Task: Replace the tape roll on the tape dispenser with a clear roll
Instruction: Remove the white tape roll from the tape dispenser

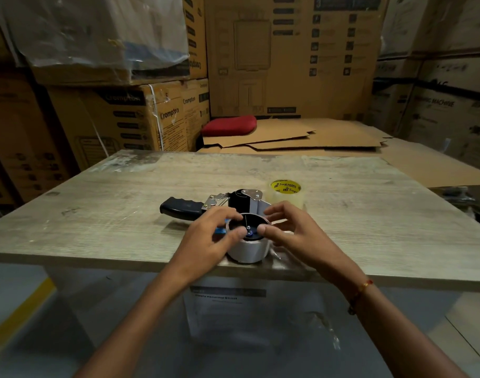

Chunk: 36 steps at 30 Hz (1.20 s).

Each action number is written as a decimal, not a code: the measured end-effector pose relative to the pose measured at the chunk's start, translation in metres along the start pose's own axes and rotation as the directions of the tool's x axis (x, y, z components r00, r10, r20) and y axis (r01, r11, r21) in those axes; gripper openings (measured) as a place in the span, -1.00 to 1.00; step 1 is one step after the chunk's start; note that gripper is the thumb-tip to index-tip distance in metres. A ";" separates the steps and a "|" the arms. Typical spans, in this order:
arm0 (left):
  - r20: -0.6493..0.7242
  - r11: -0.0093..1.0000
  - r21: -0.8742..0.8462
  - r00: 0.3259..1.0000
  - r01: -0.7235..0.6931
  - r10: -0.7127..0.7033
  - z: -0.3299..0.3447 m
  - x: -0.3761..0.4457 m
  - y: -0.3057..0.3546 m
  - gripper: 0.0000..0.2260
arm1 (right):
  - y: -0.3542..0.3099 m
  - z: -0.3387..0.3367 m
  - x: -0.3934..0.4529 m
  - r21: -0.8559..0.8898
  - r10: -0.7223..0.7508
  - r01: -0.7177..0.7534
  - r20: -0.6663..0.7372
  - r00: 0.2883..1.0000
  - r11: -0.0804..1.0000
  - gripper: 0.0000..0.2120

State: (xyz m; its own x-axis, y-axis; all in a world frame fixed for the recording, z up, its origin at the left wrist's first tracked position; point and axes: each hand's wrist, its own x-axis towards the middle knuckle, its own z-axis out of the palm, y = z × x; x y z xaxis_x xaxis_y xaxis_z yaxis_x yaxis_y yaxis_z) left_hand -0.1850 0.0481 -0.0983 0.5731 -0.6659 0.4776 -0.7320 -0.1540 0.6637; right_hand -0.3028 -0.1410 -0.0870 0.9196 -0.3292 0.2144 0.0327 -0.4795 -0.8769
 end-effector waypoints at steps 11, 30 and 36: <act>0.138 0.974 0.152 0.979 -0.169 0.149 -0.008 0.005 -0.016 -0.63 | 0.005 0.001 0.000 -0.233 -0.231 0.269 0.177 0.957 0.934 -0.79; 0.228 0.852 0.348 0.917 -0.391 0.328 -0.006 0.002 -0.010 -0.60 | 0.020 0.010 -0.008 -0.549 -0.554 0.502 0.083 0.828 0.668 -0.72; 0.276 0.844 0.390 0.921 -0.369 0.276 -0.009 0.009 -0.008 -0.62 | 0.021 0.008 -0.008 -0.392 -0.438 0.421 0.049 0.898 0.818 -0.66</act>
State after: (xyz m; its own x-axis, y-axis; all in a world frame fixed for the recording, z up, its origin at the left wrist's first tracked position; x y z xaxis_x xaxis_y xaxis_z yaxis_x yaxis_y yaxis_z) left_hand -0.1709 0.0498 -0.0937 0.2243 -0.8568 0.4643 -0.9728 -0.1683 0.1592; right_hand -0.3067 -0.1420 -0.1109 0.8306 -0.0454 0.5551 0.2603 -0.8494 -0.4590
